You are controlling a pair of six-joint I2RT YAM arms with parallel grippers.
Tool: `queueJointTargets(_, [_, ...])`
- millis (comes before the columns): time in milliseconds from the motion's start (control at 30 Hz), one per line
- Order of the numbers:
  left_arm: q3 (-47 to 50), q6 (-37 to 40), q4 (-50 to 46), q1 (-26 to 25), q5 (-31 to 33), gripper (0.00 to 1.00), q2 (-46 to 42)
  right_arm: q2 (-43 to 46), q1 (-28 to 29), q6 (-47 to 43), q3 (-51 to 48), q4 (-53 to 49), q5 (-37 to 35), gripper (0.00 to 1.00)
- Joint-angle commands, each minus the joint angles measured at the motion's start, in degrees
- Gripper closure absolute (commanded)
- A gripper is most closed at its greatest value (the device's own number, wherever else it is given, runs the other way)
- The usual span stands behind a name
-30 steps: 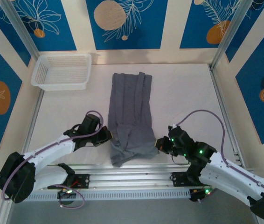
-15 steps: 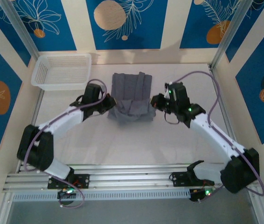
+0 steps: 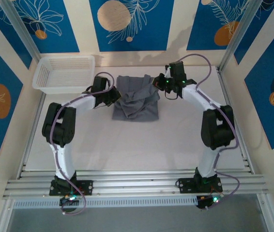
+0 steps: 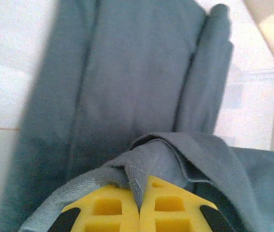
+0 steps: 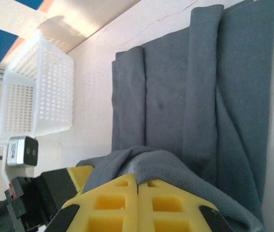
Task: Fold the inside-out t-shirt
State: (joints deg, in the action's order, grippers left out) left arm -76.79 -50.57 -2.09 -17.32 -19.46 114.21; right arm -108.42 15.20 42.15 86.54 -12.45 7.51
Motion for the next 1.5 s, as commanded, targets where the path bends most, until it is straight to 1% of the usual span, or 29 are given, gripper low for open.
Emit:
queueJointTargets(0, [-1.6, 0.8, 2.2, 1.5, 0.8, 1.0, 2.2, -4.6, -0.6, -3.2, 6.8, -1.4, 2.7, 1.0])
queueJointTargets(33, [-1.7, 0.4, 2.6, 1.7, 0.8, 1.0, 3.0, -6.8, -0.8, -3.5, 9.2, -2.4, 2.9, 0.99])
queueJointTargets(67, [-1.8, 0.0, 3.1, 1.8, 0.4, 0.99, 3.7, -8.6, -1.0, -3.9, 11.2, -3.6, 3.1, 0.96])
queueJointTargets(100, [-2.0, -0.4, 3.8, 2.1, 0.0, 0.93, 4.3, -10.7, -1.1, -4.3, 14.0, -5.2, 3.1, 0.9])
queueJointTargets(133, [-2.0, -0.7, 4.8, 2.2, -0.6, 0.83, 4.6, -12.7, -1.4, -4.8, 16.8, -7.3, 3.1, 0.8])
queueJointTargets(167, [-1.9, -0.7, 5.6, 2.2, -1.0, 0.77, 4.5, -14.1, -1.5, -5.3, 19.2, -9.3, 3.1, 0.7])
queueJointTargets(233, [-0.9, 0.5, 7.2, 2.4, -0.8, 0.68, 2.4, -15.8, -2.2, -6.4, 24.0, -14.1, 2.3, 0.51])
queueJointTargets(267, [-0.1, 1.7, 7.4, 2.3, 0.1, 0.64, 0.8, -15.7, -2.5, -7.0, 24.9, -15.9, 1.4, 0.43])
queueJointTargets(300, [1.0, 3.2, 7.1, 2.4, 1.4, 0.61, -1.1, -14.8, -2.9, -7.7, 24.9, -17.1, 0.4, 0.37])
queueJointTargets(333, [2.1, 4.9, 6.6, 2.5, 2.6, 0.59, -3.3, -13.1, -3.3, -8.1, 22.9, -16.9, 0.1, 0.33])
queueJointTargets(367, [2.9, 6.4, 5.8, 2.5, 3.3, 0.57, -5.1, -11.1, -3.9, -7.9, 20.0, -15.5, 0.9, 0.33])
queueJointTargets(433, [5.8, 9.0, 3.7, 2.2, 3.8, 0.56, -8.5, -5.3, -4.6, -5.5, 8.2, -9.5, 2.6, 0.33])
queueJointTargets(533, [12.8, 9.8, 2.8, 2.1, 4.0, 0.56, -12.4, 3.2, -2.7, -2.9, -10.6, 0.5, 0.6, 0.34])
queueJointTargets(633, [18.4, 11.1, 2.7, 1.8, 3.7, 0.56, -14.1, 6.8, -0.1, -2.5, -20.5, 4.1, -1.1, 0.34])
queueJointTargets(733, [19.5, 12.5, 1.7, 1.2, 2.4, 0.56, -12.6, 6.0, 1.4, -3.1, -23.9, 5.0, -1.5, 0.34])
queueJointTargets(833, [18.5, 11.8, 3.4, 0.0, -1.8, 0.55, -9.1, 2.1, 2.2, -2.5, -23.4, 6.5, -0.3, 0.35])
queueJointTargets(933, [16.7, 11.0, 2.8, -1.8, -0.6, 0.56, -6.6, -1.7, 3.5, -2.1, -21.2, 6.4, -0.8, 0.38])
queueJointTargets(1000, [16.3, 10.6, 2.3, -2.7, -0.2, 0.65, -5.7, -2.8, 4.2, -1.1, -21.0, 7.4, -0.7, 0.49])
queueJointTargets(1033, [16.4, 10.4, 2.6, -2.9, -0.7, 0.7, -5.6, -2.8, 4.5, -0.6, -21.1, 7.6, -0.7, 0.62])
queueJointTargets(1067, [16.8, 10.0, 2.6, -3.1, -1.0, 0.79, -5.8, -2.7, 4.6, -0.3, -21.3, 7.5, -0.9, 0.77])
queueJointTargets(1100, [17.7, 9.7, 2.8, -3.2, -1.4, 0.88, -6.3, -2.1, 4.7, 0.2, -21.6, 6.8, -1.1, 0.89])
queueJointTargets(1133, [18.5, 9.5, 2.8, -3.2, -1.5, 0.93, -6.9, -1.1, 4.7, 0.4, -22.6, 6.6, -1.7, 0.99])
queueJointTargets(1167, [20.6, 9.2, 2.9, -3.3, -1.2, 1.0, -8.4, 0.1, 4.7, 0.5, -23.9, 6.6, -2.3, 1.0])
queueJointTargets(1300, [31.5, 7.6, 6.2, -3.8, -2.4, 1.0, -16.4, 8.5, 5.7, 1.6, -32.9, 5.8, -2.7, 1.0])
queueJointTargets(1367, [36.1, 6.9, 5.5, -5.5, -2.2, 1.0, -21.3, 14.0, 7.7, 1.6, -37.8, 4.1, -3.3, 1.0])
queueJointTargets(1467, [41.7, 5.4, 1.4, -9.5, 1.1, 1.0, -29.4, 24.0, 11.6, 3.2, -45.5, -1.1, -8.4, 1.0])
